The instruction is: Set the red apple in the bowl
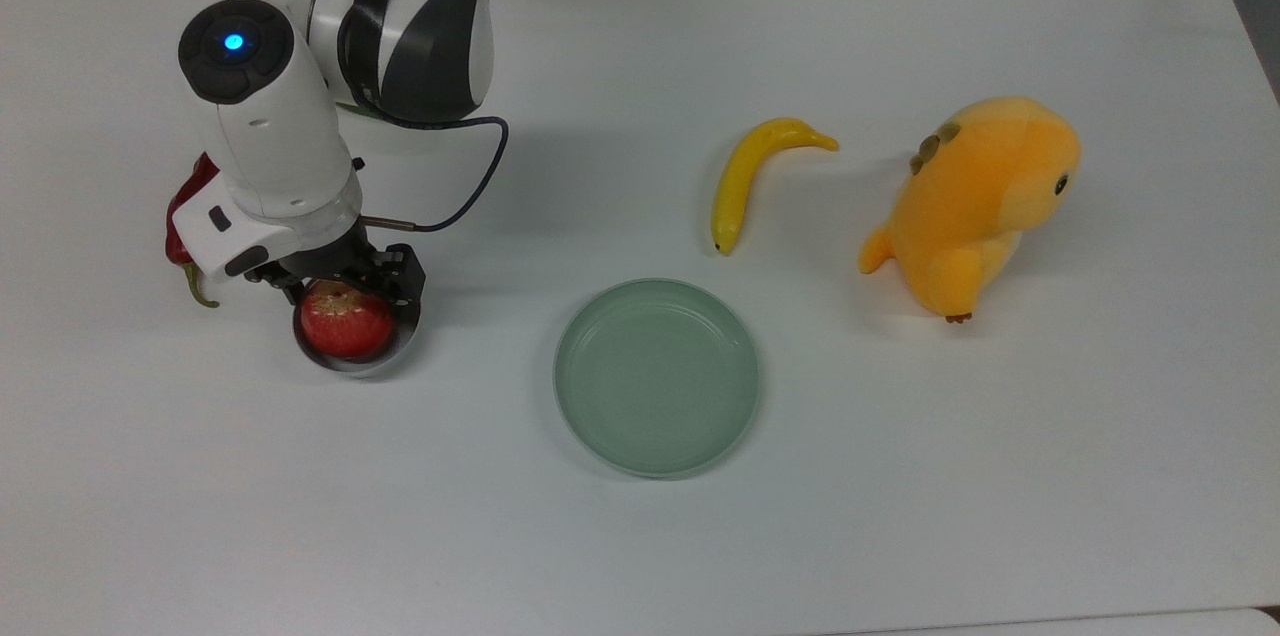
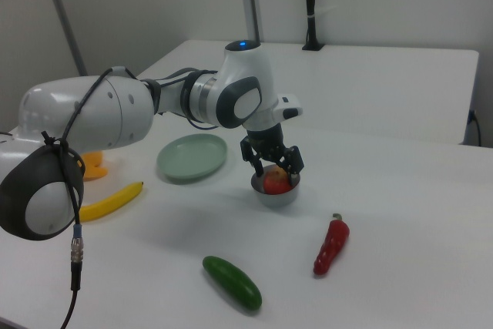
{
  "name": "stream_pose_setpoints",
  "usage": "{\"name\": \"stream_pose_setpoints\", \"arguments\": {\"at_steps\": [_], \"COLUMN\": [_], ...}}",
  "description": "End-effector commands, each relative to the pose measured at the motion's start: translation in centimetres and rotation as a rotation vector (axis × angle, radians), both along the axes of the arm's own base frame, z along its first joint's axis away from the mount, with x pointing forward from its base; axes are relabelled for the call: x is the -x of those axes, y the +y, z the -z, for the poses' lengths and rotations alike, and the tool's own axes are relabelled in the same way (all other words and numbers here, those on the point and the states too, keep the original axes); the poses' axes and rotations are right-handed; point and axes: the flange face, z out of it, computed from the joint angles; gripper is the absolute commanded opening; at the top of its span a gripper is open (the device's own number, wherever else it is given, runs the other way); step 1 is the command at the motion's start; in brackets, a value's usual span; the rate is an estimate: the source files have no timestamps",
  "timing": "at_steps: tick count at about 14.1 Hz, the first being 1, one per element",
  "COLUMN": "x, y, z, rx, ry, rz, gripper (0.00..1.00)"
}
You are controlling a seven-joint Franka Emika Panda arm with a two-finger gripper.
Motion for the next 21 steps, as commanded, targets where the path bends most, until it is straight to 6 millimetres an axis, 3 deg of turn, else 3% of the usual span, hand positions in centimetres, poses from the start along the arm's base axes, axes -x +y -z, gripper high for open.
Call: {"name": "stream_pose_setpoints", "arguments": {"at_steps": [1,3,9,13,15,17,21], "x": [0.7,1.7,5.7,10.8,13.8,17.8,22.2], "y": [0.2,0.2,1.4,2.3,2.9,4.8,9.9], "z": [-2.1,-4.1,-14.0,-22.7,-25.7,-29.1,-31.1], "rx": [-0.012,-0.019,-0.034,-0.058,-0.071,-0.114,-0.132], "ry": [-0.026,-0.034,-0.106,-0.067,-0.029,0.006,0.051], "rz": [-0.015,-0.006,0.096,0.171,0.181,0.179,0.099], "gripper": [1.00,1.00,1.00,1.00,1.00,1.00,1.00]}}
